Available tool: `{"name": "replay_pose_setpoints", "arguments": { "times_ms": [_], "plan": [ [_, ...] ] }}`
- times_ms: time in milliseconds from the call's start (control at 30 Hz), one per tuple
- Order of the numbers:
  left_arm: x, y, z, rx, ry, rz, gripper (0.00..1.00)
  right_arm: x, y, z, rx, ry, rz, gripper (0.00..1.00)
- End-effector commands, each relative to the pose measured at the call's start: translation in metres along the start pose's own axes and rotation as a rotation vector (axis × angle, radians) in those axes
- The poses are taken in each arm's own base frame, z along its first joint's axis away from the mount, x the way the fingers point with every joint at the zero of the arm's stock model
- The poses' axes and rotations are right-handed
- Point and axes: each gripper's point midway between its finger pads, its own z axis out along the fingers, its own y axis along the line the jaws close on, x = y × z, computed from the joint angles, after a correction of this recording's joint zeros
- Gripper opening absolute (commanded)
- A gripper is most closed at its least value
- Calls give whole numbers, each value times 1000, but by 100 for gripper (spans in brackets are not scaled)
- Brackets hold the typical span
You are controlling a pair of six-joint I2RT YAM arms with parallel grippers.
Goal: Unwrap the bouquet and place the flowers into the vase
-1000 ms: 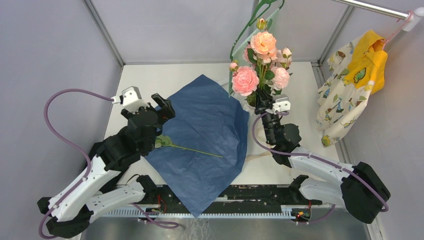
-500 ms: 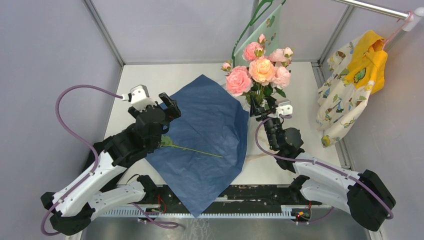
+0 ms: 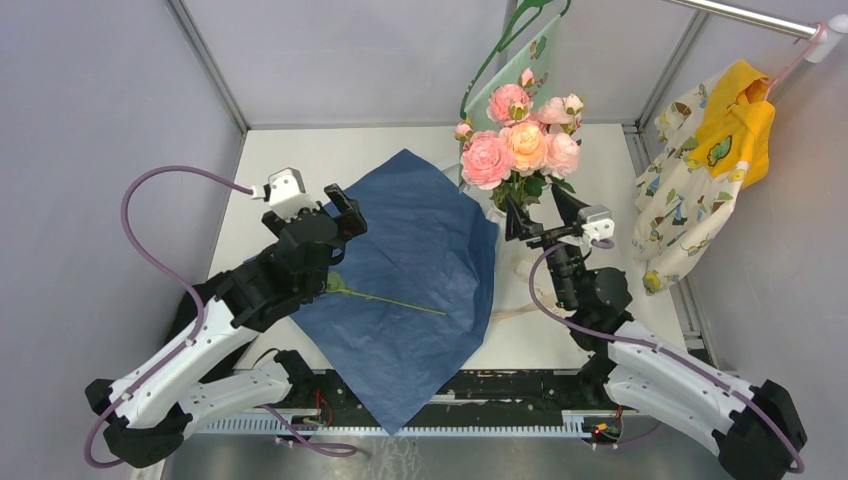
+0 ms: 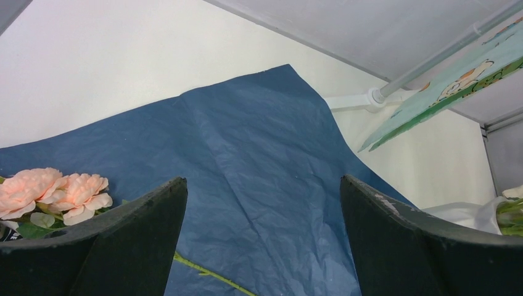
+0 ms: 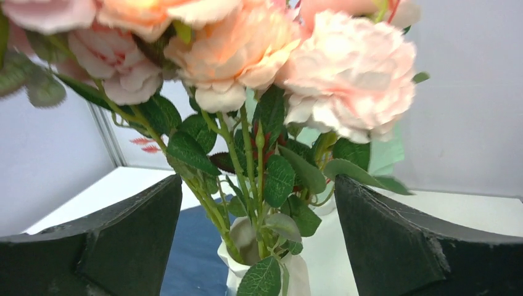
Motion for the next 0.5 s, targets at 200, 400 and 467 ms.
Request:
{"name": "replay_pose_setpoints", "arguments": {
  "times_ms": [200, 400, 467],
  "plan": [
    [-7, -24, 5, 58, -10, -19, 100, -51, 12, -22, -119, -67, 119, 98],
    [-49, -12, -11, 39, -102, -55, 100, -49, 65, -34, -393, 12, 220, 93],
    [-71, -1, -20, 19, -156, -84, 100, -33, 87, -41, -476, 78, 253, 89]
  ]
}}
